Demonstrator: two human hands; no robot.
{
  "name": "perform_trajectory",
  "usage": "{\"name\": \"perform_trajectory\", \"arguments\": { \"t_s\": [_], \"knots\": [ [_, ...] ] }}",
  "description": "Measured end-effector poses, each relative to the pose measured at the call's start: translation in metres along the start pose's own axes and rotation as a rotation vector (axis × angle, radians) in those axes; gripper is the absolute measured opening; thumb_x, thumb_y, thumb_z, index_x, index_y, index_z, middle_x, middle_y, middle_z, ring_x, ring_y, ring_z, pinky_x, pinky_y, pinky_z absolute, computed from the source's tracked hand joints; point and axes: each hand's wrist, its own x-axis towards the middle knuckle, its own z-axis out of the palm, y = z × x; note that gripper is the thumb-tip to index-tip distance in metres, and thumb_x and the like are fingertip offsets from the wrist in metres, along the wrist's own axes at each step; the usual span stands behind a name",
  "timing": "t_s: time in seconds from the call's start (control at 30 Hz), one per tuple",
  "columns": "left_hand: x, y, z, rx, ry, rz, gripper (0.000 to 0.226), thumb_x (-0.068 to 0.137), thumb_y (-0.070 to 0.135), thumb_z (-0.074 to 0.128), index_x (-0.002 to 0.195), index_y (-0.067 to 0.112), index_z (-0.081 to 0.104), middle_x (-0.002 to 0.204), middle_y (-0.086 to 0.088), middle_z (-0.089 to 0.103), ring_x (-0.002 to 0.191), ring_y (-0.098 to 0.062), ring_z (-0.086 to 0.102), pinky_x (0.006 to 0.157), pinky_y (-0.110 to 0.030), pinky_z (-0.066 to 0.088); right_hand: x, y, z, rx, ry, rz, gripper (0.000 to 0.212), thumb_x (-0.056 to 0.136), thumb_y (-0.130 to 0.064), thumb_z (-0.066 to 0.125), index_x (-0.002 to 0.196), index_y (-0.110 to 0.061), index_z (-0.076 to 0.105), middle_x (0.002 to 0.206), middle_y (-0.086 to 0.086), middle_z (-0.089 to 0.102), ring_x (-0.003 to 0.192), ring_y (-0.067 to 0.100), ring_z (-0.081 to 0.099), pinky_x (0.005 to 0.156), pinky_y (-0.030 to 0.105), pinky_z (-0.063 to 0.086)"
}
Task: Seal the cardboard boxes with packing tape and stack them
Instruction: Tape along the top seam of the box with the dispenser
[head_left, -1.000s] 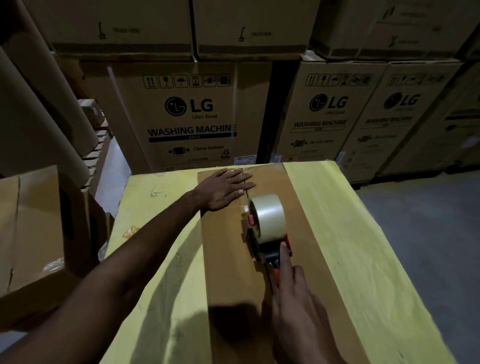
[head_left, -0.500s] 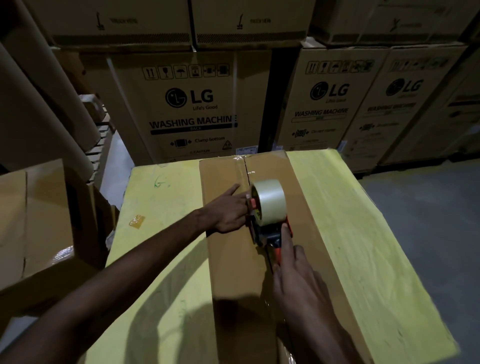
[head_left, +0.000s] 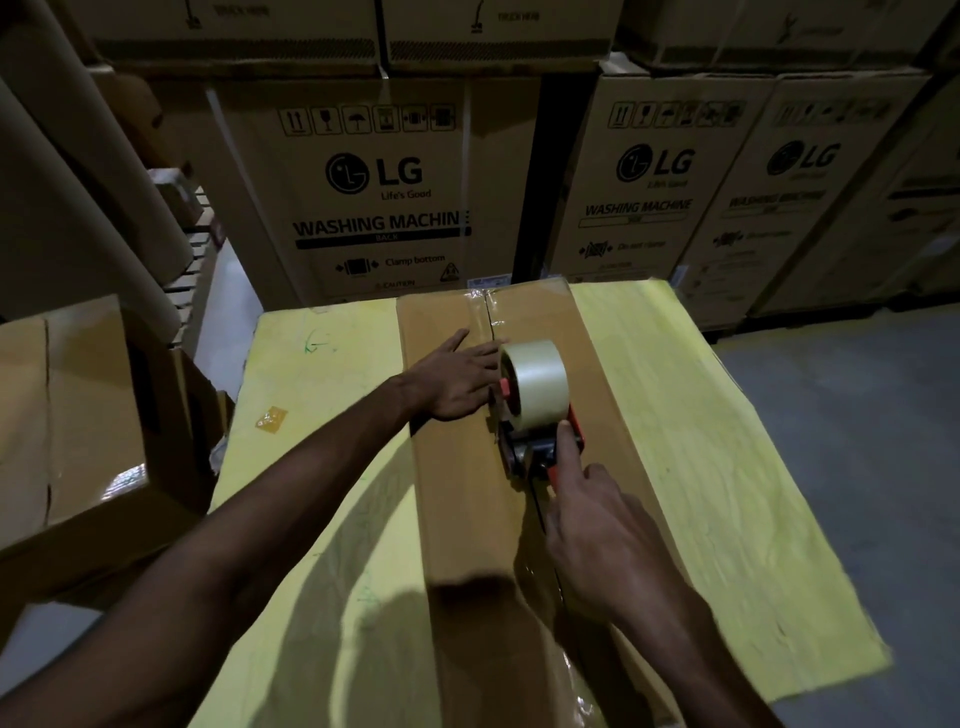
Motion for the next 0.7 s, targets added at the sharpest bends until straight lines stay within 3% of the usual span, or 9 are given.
{"name": "perform_trajectory", "arguments": {
  "t_s": [0.1, 0.2, 0.33, 0.47, 0.53, 0.63, 0.7],
  "knots": [
    [0.002, -0.001, -0.001, -0.011, -0.009, 0.004, 0.052, 0.111, 0.046, 0.016, 0.159, 0.036, 0.034, 0.173, 0.015, 0.003, 0.159, -0.009, -0.003, 0.126, -0.058, -0.009, -0.017, 0.004, -0.001, -0.005, -0.036, 0.024, 0.084, 0.107, -0.029, 0.044, 0.159, -0.03, -0.022, 0.127, 0.004, 0.049, 0.097, 0.015, 0.056, 0.082, 0.031, 0.049],
    [0.003, -0.002, 0.0, -0.03, -0.006, 0.001, 0.054, 0.111, 0.05, 0.013, 0.153, 0.037, 0.044, 0.171, 0.019, -0.006, 0.159, -0.007, -0.003, 0.125, -0.059, -0.009, -0.036, 0.008, -0.002, 0.008, -0.061, 0.052, 0.084, 0.108, -0.03, 0.041, 0.157, -0.034, -0.026, 0.13, 0.002, 0.047, 0.101, 0.016, 0.057, 0.087, 0.034, 0.049],
    [0.0, 0.001, 0.001, -0.017, 0.01, 0.015, 0.051, 0.107, 0.062, 0.005, 0.158, 0.06, 0.007, 0.171, 0.02, -0.008, 0.159, -0.008, -0.007, 0.124, -0.055, -0.014, -0.049, 0.012, -0.003, 0.019, -0.059, 0.072, 0.079, 0.109, -0.035, 0.036, 0.157, -0.035, -0.026, 0.133, 0.0, 0.046, 0.108, 0.017, 0.056, 0.092, 0.036, 0.048],
    [-0.002, 0.007, -0.001, -0.008, -0.005, 0.002, 0.059, 0.1, 0.07, -0.004, 0.157, 0.058, -0.001, 0.172, 0.014, -0.009, 0.159, -0.014, -0.009, 0.124, -0.062, -0.008, -0.046, 0.009, 0.001, -0.008, -0.054, 0.072, 0.082, 0.108, -0.031, 0.04, 0.158, -0.034, -0.024, 0.133, 0.001, 0.047, 0.104, 0.017, 0.053, 0.091, 0.034, 0.047],
    [-0.008, 0.02, 0.001, -0.01, -0.011, 0.037, 0.059, 0.105, 0.06, 0.005, 0.162, 0.046, 0.009, 0.173, 0.01, -0.004, 0.159, -0.015, -0.006, 0.124, -0.063, -0.006, -0.047, 0.008, 0.003, -0.017, -0.06, 0.084, 0.083, 0.107, -0.029, 0.042, 0.159, -0.032, -0.023, 0.132, 0.003, 0.047, 0.098, 0.017, 0.05, 0.083, 0.032, 0.042],
    [-0.028, 0.046, 0.017, -0.081, 0.049, 0.123, 0.049, 0.11, 0.032, 0.033, 0.158, 0.028, 0.038, 0.17, 0.003, 0.027, 0.159, -0.015, 0.011, 0.125, -0.063, -0.003, -0.048, 0.008, 0.002, -0.021, -0.05, 0.1, 0.08, 0.107, -0.029, 0.041, 0.16, -0.034, -0.019, 0.126, 0.003, 0.048, 0.095, 0.019, 0.05, 0.079, 0.032, 0.038],
    [-0.039, 0.057, 0.024, -0.12, 0.08, 0.105, 0.048, 0.108, 0.026, 0.036, 0.156, 0.027, 0.042, 0.169, 0.005, 0.028, 0.159, -0.013, 0.011, 0.126, -0.061, -0.004, -0.048, 0.01, 0.0, -0.04, -0.066, 0.102, 0.077, 0.107, -0.029, 0.041, 0.161, -0.037, -0.014, 0.118, 0.002, 0.047, 0.094, 0.019, 0.051, 0.078, 0.033, 0.039]
  ]
}}
